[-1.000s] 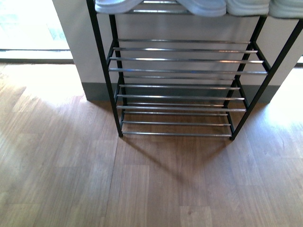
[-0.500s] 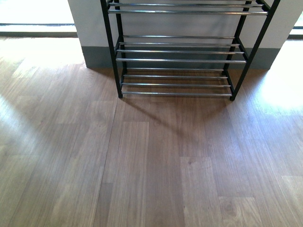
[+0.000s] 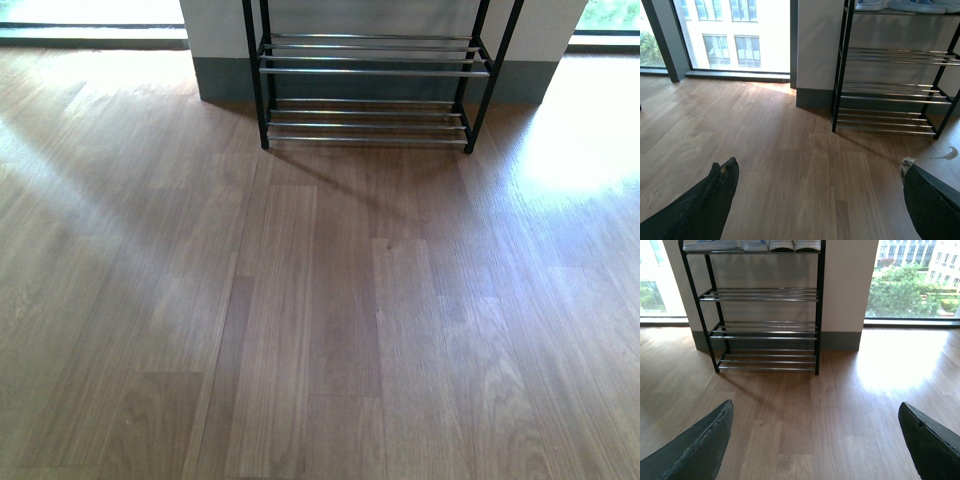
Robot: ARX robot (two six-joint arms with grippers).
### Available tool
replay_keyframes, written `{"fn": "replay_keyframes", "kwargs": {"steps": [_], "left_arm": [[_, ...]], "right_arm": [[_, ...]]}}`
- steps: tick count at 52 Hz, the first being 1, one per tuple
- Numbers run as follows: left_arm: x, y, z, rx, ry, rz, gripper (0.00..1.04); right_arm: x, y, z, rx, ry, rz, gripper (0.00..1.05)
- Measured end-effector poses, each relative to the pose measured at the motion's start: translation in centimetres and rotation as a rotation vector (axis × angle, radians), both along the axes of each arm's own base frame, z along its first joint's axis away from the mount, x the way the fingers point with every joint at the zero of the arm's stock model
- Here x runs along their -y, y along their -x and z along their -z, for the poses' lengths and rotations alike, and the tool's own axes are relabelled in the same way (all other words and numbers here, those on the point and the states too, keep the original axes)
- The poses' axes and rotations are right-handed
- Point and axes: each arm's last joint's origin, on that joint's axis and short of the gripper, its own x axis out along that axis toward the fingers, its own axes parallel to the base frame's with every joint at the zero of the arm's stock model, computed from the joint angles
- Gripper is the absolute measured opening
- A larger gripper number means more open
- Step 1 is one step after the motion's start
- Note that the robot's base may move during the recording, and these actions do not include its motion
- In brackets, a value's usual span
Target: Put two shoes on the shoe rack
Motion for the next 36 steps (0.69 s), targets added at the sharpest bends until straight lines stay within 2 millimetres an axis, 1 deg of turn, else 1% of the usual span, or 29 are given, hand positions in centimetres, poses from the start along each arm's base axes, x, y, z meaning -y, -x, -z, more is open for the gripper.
{"fn": "replay_keyframes", "kwargs": {"steps": [36], "left_arm": [[-0.01, 0.00, 0.00, 0.000, 0.000, 0.000, 0.95]], "right_arm": [[0.00, 0.00, 0.00, 0.000, 0.000, 0.002, 0.96]]}}
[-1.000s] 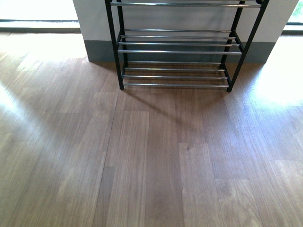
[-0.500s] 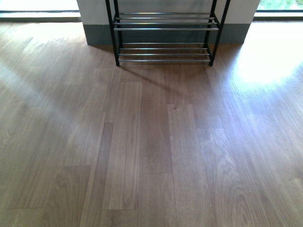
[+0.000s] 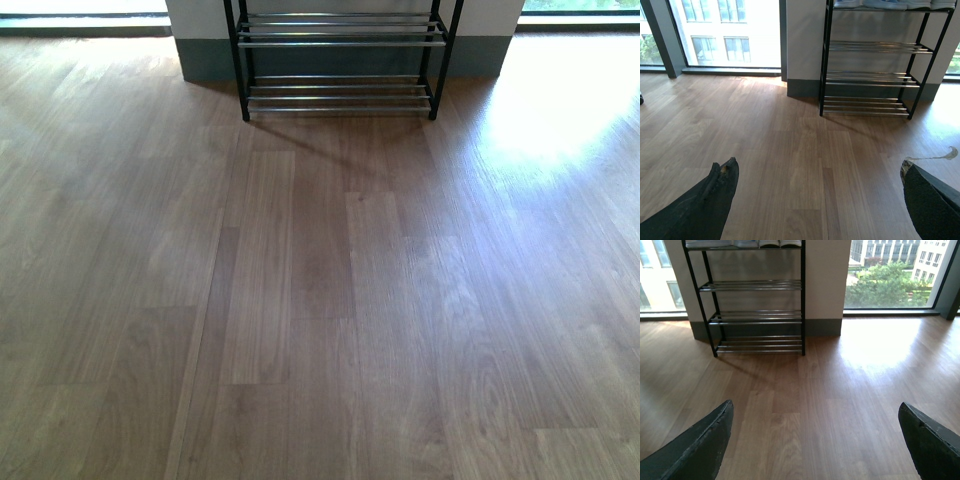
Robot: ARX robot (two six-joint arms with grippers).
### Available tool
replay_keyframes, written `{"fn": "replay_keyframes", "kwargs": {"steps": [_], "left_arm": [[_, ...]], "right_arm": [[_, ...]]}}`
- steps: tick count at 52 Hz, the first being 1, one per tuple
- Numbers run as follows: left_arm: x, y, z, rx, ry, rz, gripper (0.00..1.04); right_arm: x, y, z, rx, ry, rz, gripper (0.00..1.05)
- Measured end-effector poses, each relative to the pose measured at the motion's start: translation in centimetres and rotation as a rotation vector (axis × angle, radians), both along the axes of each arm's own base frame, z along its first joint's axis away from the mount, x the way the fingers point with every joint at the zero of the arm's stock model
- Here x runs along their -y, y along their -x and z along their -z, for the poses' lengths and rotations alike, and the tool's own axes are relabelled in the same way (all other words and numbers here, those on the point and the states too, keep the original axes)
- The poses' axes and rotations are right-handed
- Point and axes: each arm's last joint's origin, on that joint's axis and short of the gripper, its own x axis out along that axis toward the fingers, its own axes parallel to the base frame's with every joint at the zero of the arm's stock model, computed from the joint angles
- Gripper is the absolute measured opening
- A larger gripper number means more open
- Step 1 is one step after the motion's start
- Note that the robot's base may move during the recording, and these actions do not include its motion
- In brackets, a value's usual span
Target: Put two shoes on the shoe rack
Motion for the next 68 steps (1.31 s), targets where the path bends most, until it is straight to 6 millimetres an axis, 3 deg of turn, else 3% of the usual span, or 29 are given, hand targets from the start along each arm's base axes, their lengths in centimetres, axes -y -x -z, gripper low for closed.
{"fn": "replay_keyframes", "kwargs": {"steps": [68], "left_arm": [[0.00, 0.00, 0.00, 0.000, 0.000, -0.001, 0.95]], "right_arm": [[-0.01, 0.01, -0.01, 0.001, 0.000, -0.002, 0.96]]}}
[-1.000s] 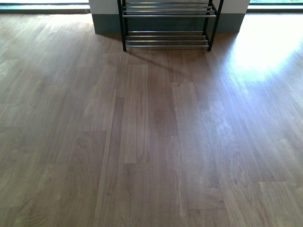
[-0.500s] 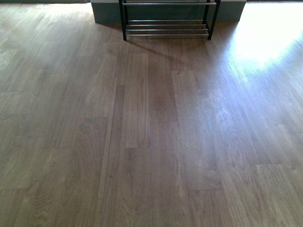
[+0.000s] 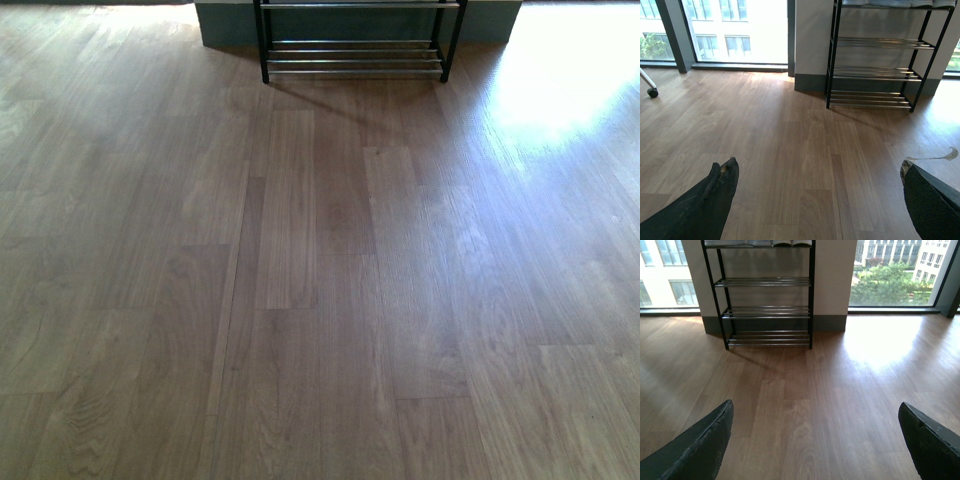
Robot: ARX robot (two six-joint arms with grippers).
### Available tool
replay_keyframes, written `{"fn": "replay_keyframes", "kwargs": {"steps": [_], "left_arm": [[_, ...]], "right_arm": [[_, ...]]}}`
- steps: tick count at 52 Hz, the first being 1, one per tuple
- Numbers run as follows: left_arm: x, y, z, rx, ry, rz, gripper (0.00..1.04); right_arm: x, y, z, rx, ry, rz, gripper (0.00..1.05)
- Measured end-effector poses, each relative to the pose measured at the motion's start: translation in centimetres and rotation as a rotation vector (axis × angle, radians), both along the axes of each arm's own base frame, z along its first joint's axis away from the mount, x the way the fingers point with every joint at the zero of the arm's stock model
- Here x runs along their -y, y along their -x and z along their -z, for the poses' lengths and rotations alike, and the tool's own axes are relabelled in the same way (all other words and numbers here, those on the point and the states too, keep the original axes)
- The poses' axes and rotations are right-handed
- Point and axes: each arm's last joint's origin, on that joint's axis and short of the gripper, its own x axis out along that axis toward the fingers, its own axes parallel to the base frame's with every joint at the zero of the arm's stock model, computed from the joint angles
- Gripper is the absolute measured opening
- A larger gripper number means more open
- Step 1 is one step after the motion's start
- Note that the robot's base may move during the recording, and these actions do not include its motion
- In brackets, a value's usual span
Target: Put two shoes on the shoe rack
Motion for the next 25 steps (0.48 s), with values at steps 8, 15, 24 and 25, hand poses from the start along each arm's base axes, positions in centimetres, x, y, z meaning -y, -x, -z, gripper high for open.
{"fn": "replay_keyframes", "kwargs": {"steps": [8, 15, 24, 25], "left_arm": [[0.00, 0.00, 0.00, 0.000, 0.000, 0.000, 0.95], [0.00, 0.00, 0.00, 0.000, 0.000, 0.000, 0.95], [0.00, 0.00, 0.00, 0.000, 0.000, 0.000, 0.95], [0.00, 0.00, 0.00, 0.000, 0.000, 0.000, 0.95]], "right_arm": [[0.00, 0.00, 0.00, 0.000, 0.000, 0.000, 0.96], [0.00, 0.00, 0.00, 0.000, 0.000, 0.000, 0.96], [0.00, 0.00, 0.00, 0.000, 0.000, 0.000, 0.96], [0.00, 0.00, 0.00, 0.000, 0.000, 0.000, 0.96]]}}
